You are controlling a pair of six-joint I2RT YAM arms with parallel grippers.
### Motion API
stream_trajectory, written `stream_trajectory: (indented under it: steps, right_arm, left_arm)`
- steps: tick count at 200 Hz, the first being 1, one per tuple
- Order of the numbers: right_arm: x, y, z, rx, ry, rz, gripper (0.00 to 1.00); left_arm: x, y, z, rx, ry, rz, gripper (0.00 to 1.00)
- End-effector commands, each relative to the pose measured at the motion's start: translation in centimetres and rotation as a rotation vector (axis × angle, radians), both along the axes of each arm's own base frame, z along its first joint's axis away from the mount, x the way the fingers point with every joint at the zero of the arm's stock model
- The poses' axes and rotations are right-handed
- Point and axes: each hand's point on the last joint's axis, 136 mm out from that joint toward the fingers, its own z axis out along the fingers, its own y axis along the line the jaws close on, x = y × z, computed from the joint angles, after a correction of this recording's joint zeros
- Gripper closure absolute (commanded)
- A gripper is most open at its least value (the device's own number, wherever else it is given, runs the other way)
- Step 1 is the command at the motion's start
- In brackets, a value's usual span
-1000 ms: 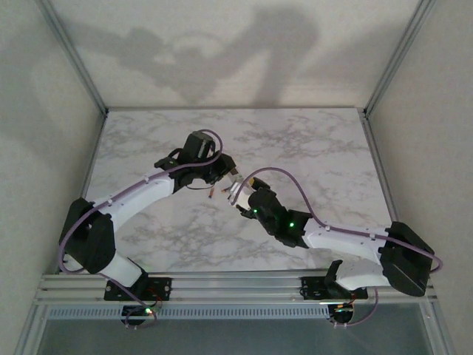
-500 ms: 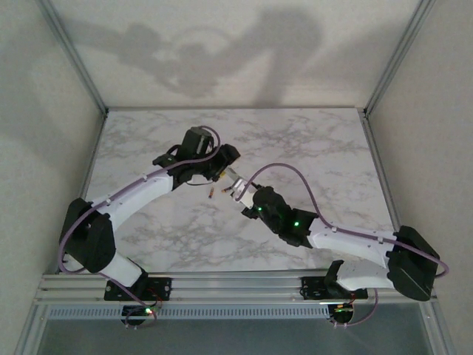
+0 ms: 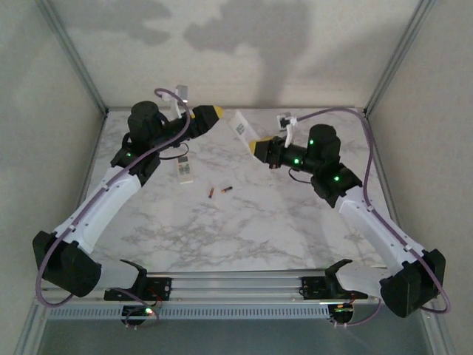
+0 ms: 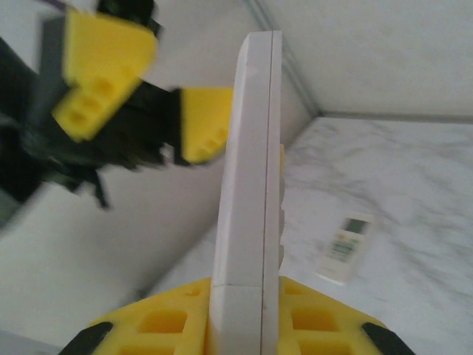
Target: Load the batteries into the remote control
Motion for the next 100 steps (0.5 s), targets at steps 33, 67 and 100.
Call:
stream_trajectory:
  steps: [33,67,100]
  right_arm:
    - [-1.0,1.8,5.3,0.249,0.139,0.183,0.91]
    - [-0.5,2.2,5.9,0.311,0.162,0.207,0.91]
    - [-0.7,2.7,6.3,0.346,0.182,0.245,0.9]
  left_arm:
    - [-3.6,-3.0,5.0,-0.177,-0.153,-0.26,0.27]
    - [-4.3,-3.8,5.8,-0.235,-0.139,-0.31,0.45]
    - [-4.2,-3.9,6.2,-0.272,-0.133,-0.302,0.67]
